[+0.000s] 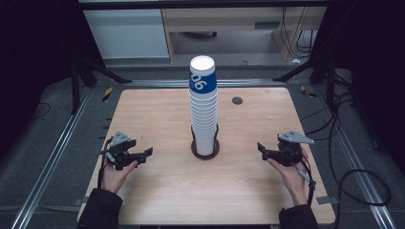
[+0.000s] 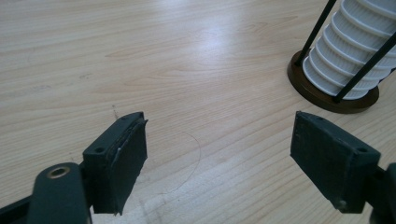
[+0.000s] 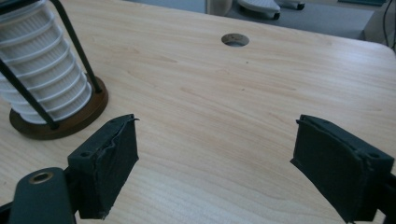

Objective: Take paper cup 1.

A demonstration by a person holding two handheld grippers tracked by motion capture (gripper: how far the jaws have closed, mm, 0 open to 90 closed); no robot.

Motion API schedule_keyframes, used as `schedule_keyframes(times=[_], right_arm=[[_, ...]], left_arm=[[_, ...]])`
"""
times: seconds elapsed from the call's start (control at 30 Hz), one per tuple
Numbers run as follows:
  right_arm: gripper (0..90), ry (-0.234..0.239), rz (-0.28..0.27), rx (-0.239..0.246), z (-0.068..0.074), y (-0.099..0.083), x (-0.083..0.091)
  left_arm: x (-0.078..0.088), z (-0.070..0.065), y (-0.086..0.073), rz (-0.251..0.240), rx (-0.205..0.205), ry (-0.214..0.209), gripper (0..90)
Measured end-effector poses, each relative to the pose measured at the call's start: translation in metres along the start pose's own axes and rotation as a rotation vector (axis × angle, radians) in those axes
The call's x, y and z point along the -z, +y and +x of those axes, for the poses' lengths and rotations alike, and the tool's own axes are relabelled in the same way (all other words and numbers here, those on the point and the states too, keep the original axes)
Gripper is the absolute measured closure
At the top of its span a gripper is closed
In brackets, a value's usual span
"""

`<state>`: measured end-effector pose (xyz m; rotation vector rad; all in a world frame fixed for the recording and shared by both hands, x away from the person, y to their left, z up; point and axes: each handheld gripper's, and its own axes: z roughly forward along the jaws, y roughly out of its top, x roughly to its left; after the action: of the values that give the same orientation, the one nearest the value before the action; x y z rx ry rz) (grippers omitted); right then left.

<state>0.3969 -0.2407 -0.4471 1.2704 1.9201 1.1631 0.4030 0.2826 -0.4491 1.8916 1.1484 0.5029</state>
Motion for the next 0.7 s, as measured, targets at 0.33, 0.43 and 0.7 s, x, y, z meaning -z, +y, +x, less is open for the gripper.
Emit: schedule_keyframes(times=[0.33,0.43,0.7], right_arm=[[14.2,0.068,-0.019,0.012,0.011,0.010,0.006],[14.2,0.085,-0.039,0.024,0.016,0.017,0.009],[14.1,0.132,-0.083,0.056,0.026,0.040,0.017]], left_arm=[[-0.004,-0.005,-0.003,0.022,-0.010,-0.013,17.4],[-0.005,-0.006,-0.002,0.027,-0.010,-0.024,17.7],[-0.007,-0.008,-0.003,0.049,-0.003,-0.047,18.4]])
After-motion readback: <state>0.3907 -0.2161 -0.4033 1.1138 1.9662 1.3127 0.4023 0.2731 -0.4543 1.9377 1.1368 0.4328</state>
